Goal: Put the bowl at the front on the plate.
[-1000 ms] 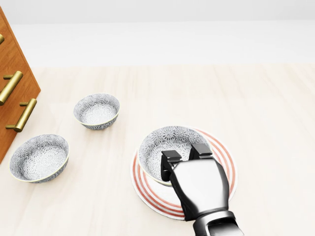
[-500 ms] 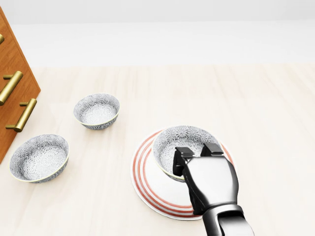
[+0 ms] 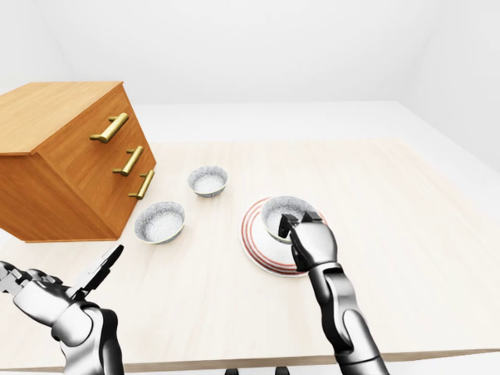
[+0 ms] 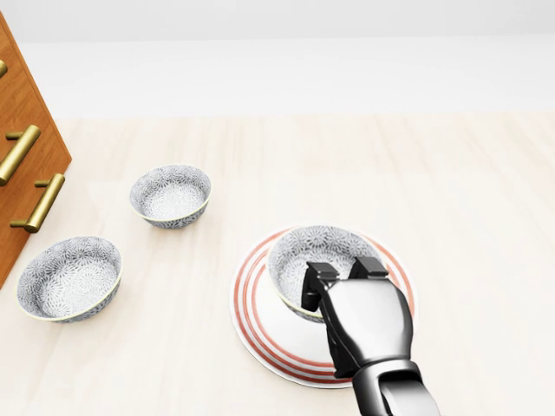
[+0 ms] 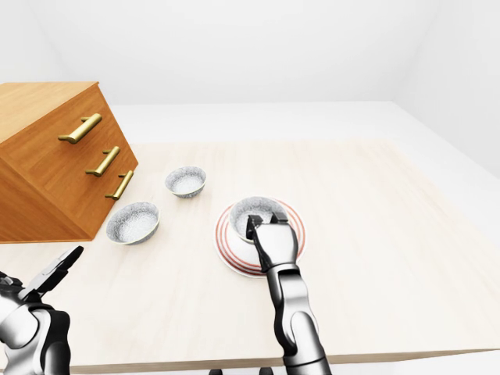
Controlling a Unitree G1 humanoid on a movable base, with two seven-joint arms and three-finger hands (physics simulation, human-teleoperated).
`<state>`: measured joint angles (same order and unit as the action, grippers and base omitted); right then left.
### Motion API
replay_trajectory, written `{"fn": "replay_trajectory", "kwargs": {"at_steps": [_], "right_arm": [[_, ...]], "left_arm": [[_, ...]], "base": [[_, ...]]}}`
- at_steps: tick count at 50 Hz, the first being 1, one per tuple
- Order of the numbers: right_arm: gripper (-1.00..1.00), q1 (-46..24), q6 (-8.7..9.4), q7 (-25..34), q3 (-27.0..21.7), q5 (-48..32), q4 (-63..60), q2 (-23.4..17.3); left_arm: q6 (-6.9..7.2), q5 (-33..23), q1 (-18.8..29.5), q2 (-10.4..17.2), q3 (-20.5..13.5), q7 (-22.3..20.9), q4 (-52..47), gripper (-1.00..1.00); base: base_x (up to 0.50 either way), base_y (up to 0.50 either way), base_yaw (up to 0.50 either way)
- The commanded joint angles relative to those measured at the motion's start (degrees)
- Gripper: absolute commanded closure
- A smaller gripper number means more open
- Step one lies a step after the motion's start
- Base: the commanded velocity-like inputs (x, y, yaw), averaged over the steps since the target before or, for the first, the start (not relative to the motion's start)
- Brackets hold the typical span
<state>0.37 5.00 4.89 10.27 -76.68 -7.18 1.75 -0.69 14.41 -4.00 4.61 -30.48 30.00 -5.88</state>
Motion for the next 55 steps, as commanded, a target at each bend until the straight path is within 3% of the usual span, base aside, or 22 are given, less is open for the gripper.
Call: {"fn": "replay_trajectory", "kwargs": {"at_steps": [1,6,9,10,16,23,24,25,28,33,39,41,45,48,51,55], "right_arm": [[1.00,-0.49,0.00,-1.37,0.36,-5.76,1.76,-0.11],[1.00,-0.81,0.00,-0.84,0.46,-8.10,2.45,-0.21],[1.00,-0.88,0.00,-0.94,0.25,-8.92,3.25,-0.24],[1.00,-0.82,0.00,-1.28,0.04,-8.40,3.22,-0.10],[1.00,-1.28,0.00,-2.32,-0.34,-7.70,4.87,-0.25],[1.00,-1.70,0.00,-3.62,-0.45,-5.97,4.74,0.00],[0.56,-1.57,0.00,-4.35,-0.22,-6.52,4.15,-0.07],[-1.00,-1.81,0.00,-2.70,-0.14,-6.98,4.10,-0.17],[-1.00,-1.72,0.00,-2.08,-0.09,-7.13,2.57,-0.07],[-1.00,-1.84,0.00,0.14,0.13,-8.55,0.18,0.14],[-1.00,-2.54,0.00,4.97,0.49,-12.64,-3.81,0.78],[-1.00,-2.68,0.00,7.57,0.76,-15.02,-6.75,1.14],[-1.00,-2.88,0.00,13.70,0.90,-20.49,-13.05,2.15],[-1.00,-3.76,0.00,18.75,0.96,-25.24,-17.98,3.33],[-1.00,-5.53,0.00,25.31,1.17,-31.32,-23.70,4.97],[-1.00,-8.81,0.00,32.15,1.13,-36.23,-29.20,6.54]], "left_arm": [[0.64,0.14,-0.26,-0.12,-0.18,0.00,-0.89,-1.00],[-0.32,-0.14,0.20,-0.07,-0.01,0.00,0.43,-1.00],[1.02,0.15,-0.31,-0.07,-0.13,0.00,-1.27,-1.00],[0.26,-0.08,0.03,-0.10,-0.07,0.00,-0.26,-1.00],[-0.24,-0.16,0.23,0.00,0.11,0.00,0.48,-1.00],[0.22,0.00,0.07,0.02,0.01,0.00,-0.14,-1.00],[0.29,0.05,0.01,0.00,-0.02,0.00,-0.29,-1.00],[0.23,0.05,0.01,-0.02,-0.03,0.00,-0.23,-1.00],[0.41,0.13,-0.07,-0.02,-0.08,0.00,-0.48,-1.00],[-0.70,-0.06,0.45,0.11,0.17,0.00,1.09,-1.00],[-0.42,0.16,0.26,0.20,0.22,0.00,0.69,-1.00],[-0.77,0.06,0.40,0.23,0.29,0.00,1.18,-1.00],[0.12,0.17,0.04,0.16,0.16,0.00,-0.04,-1.00],[-0.78,-0.01,0.47,0.19,0.25,0.00,1.28,-1.00],[0.80,0.26,-0.32,0.05,-0.02,0.00,-1.03,-1.00],[-0.13,-0.08,0.11,-0.01,0.03,0.00,0.28,-1.00]], "base": [[0.00,0.00,0.00],[0.00,0.00,0.00],[0.00,0.00,0.00],[0.00,0.00,0.00],[0.00,0.00,0.00],[0.00,0.00,0.00],[0.00,0.00,0.00],[0.00,0.00,0.00],[0.00,0.00,0.00],[0.00,0.00,0.00],[0.00,0.00,0.00],[0.00,0.00,0.00],[0.00,0.00,0.00],[0.00,0.00,0.00],[0.00,0.00,0.00],[0.00,0.00,0.00]]}}
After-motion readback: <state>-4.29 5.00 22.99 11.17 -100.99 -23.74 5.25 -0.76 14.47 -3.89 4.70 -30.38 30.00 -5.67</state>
